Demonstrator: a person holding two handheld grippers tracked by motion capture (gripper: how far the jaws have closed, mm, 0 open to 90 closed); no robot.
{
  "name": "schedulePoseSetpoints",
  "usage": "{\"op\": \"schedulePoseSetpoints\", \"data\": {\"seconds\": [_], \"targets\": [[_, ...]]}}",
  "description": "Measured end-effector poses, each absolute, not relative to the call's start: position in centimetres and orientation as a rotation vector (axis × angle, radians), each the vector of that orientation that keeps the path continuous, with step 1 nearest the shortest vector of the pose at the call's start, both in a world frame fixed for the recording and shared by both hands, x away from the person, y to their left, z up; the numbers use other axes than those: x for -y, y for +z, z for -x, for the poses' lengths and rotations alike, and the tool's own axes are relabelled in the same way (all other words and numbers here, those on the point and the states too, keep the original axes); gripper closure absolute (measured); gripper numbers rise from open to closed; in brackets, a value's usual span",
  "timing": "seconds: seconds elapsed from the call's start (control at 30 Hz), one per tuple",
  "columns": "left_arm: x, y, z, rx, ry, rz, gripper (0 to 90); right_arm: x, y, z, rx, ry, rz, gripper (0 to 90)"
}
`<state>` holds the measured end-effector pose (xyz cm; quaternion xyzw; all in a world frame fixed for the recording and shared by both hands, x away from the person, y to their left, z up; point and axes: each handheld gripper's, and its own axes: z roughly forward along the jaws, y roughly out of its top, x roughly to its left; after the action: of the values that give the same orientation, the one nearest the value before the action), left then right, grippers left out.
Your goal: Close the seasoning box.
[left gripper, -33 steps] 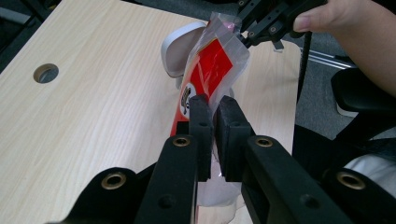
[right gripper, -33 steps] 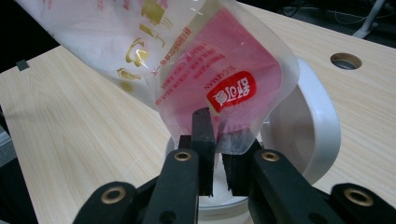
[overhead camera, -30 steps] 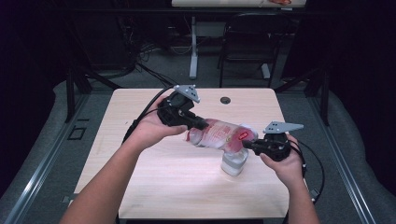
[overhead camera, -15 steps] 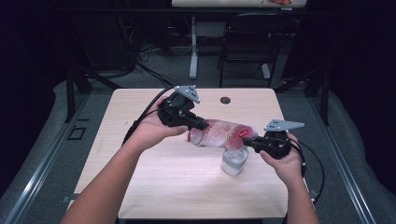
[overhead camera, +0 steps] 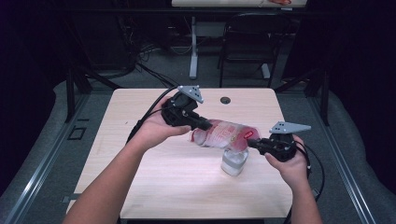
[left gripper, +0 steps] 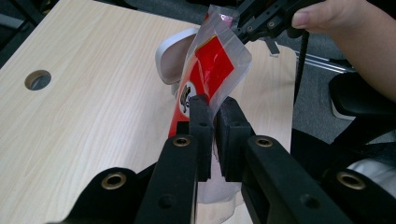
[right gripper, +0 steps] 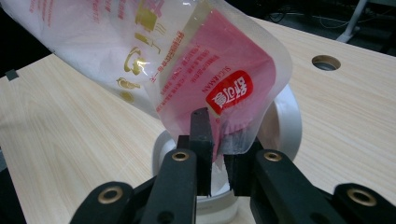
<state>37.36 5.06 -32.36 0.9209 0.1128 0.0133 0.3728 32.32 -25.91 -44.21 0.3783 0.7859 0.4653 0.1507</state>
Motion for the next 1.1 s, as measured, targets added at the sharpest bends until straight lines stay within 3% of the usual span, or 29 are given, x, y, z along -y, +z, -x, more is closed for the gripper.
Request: {"op": "schedulePoseSetpoints", "data": {"seconds": [1.1], "targets": [[-5.8,-32.1,-37.2,-0.313,0.049,-2.354,86.1,24.8,-44.4,-32.9,-2.303,1.327,-1.049,82.8]]}}
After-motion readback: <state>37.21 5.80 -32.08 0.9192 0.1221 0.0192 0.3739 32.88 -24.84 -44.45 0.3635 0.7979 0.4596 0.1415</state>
